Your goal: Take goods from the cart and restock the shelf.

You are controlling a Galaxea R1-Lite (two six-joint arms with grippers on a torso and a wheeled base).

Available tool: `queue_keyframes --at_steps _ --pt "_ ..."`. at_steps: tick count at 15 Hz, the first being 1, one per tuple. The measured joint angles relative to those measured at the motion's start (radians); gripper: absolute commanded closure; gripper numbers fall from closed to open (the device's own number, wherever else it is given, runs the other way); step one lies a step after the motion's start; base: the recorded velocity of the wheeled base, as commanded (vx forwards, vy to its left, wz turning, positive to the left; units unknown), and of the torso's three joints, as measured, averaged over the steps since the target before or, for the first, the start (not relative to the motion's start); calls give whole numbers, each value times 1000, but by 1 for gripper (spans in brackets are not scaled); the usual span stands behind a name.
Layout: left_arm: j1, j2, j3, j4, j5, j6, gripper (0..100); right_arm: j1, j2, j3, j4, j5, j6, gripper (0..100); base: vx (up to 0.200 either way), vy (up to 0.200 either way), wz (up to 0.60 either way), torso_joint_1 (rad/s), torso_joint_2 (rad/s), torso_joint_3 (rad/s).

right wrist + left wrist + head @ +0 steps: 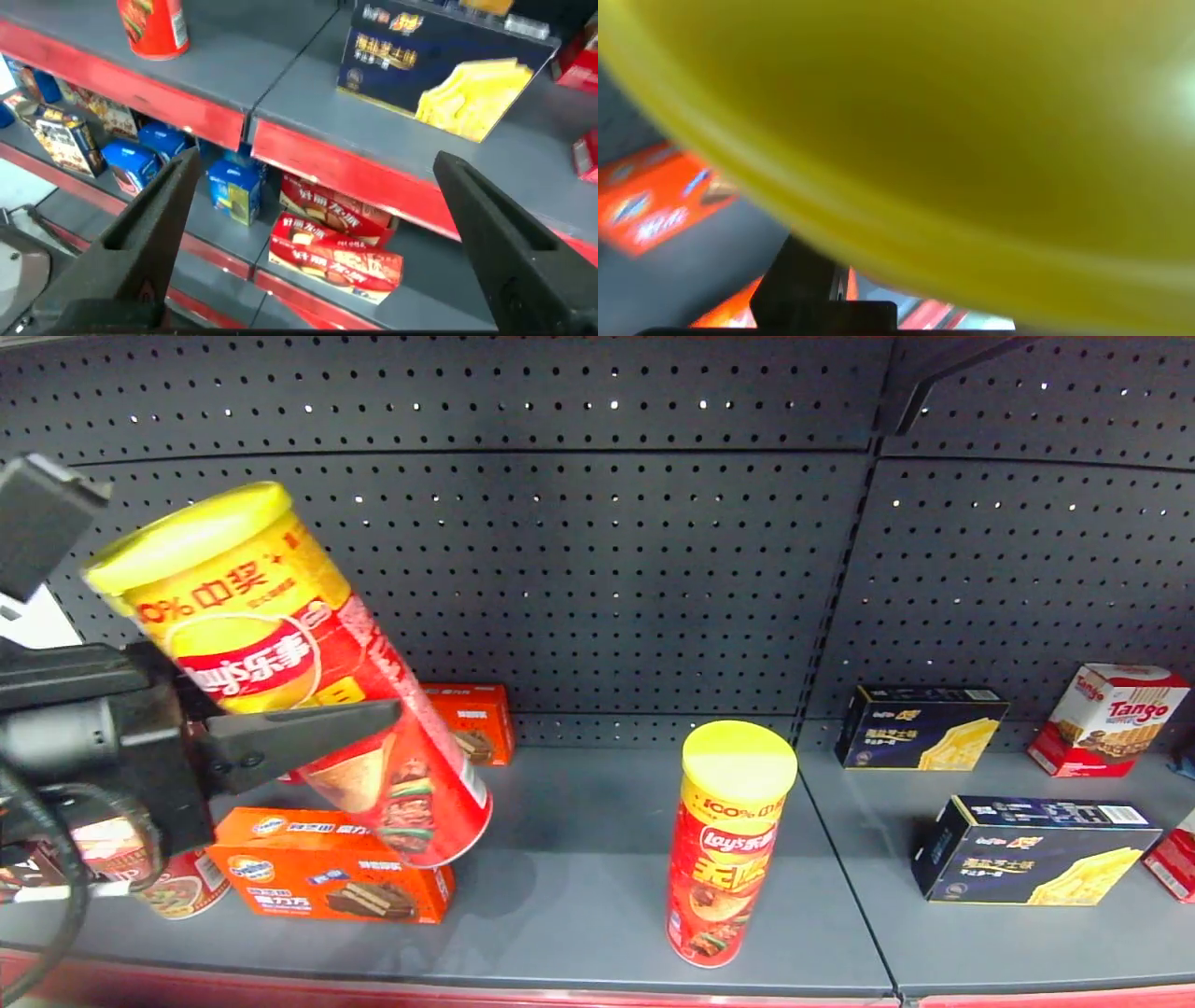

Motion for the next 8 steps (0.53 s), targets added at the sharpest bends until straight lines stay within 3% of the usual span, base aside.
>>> queue_keyframes --at_steps 5,8 --pt "-114 211 -94 -55 56 1 100 3 -24 8 -6 -1 7 0 0 0 0 0 0 0" --pt "-144 312 -192 -49 87 0 100 3 -27 -6 -9 -1 15 0 0 0 0 0 0 0"
